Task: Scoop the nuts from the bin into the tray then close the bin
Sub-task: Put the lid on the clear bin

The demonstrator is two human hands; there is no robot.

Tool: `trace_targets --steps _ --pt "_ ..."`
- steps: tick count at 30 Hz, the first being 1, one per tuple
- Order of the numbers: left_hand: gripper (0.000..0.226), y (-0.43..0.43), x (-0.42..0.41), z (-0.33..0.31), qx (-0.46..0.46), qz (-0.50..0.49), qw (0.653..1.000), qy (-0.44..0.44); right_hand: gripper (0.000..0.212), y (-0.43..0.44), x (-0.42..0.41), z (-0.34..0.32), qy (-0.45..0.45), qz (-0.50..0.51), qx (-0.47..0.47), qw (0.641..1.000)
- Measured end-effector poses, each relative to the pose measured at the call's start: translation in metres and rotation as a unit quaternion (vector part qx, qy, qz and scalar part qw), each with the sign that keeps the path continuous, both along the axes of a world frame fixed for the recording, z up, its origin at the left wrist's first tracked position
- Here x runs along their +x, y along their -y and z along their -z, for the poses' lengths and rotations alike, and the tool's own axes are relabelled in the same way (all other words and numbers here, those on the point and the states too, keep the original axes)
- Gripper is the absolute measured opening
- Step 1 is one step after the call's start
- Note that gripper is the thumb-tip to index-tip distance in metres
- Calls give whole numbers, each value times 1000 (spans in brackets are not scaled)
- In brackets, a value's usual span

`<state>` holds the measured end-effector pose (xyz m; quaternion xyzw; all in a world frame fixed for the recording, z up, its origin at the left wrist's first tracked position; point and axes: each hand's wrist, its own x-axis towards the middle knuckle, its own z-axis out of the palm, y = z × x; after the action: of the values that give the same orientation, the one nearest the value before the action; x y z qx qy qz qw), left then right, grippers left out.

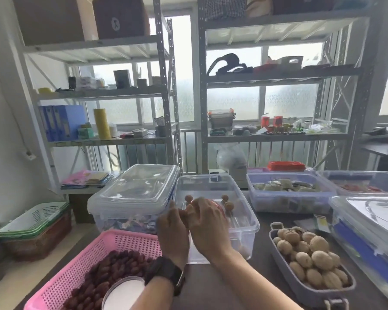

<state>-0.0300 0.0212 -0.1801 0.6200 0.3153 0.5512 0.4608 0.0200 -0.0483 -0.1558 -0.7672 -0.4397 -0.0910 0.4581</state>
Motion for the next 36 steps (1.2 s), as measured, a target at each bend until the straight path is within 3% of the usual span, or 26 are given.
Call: trace_targets --steps 2,4,7,9,13,15,17,19,24,30,33,36 --pt "50 -33 -9 -29 16 -21 1000 -9 23 -28 0 -15 -66 -24 -10 997" --pt "44 -54 -15 -55 -29 6 999 -26 29 -61 1 -21 -125 -51 -45 990" --pt "47 -93 -23 -80 -61 18 994 -90 45 -97 0 -27 -177 -63 -93 978" --pt "51 -124 -37 -90 -50 -30 985 -164 48 -113 3 -27 -200 -49 -130 970" --pt "62 -205 -90 -73 -37 -161 894 -418 67 -135 11 -18 -156 -6 -220 963" --pt "73 -238 -112 -57 -75 -146 873 -459 76 -142 13 -13 -157 -16 -255 954" --pt "86 -257 -121 -46 -127 -71 892 -428 83 -146 14 -8 -162 -27 -271 948" --pt "76 -257 -121 -44 -137 -20 911 -388 92 -150 13 -2 -149 -29 -273 950" --pt "60 -245 -110 -45 -90 -19 939 -332 106 -157 12 1 -156 -33 -239 958" --pt "38 -226 -104 -84 -24 -26 967 -252 100 -152 31 -32 -275 -93 -83 953" --pt "55 -194 -89 -99 15 -24 968 -248 97 -124 55 -49 -308 -116 -29 944" --pt "65 -143 -67 -93 41 7 967 -251 67 -72 81 -54 -265 -105 -20 958"
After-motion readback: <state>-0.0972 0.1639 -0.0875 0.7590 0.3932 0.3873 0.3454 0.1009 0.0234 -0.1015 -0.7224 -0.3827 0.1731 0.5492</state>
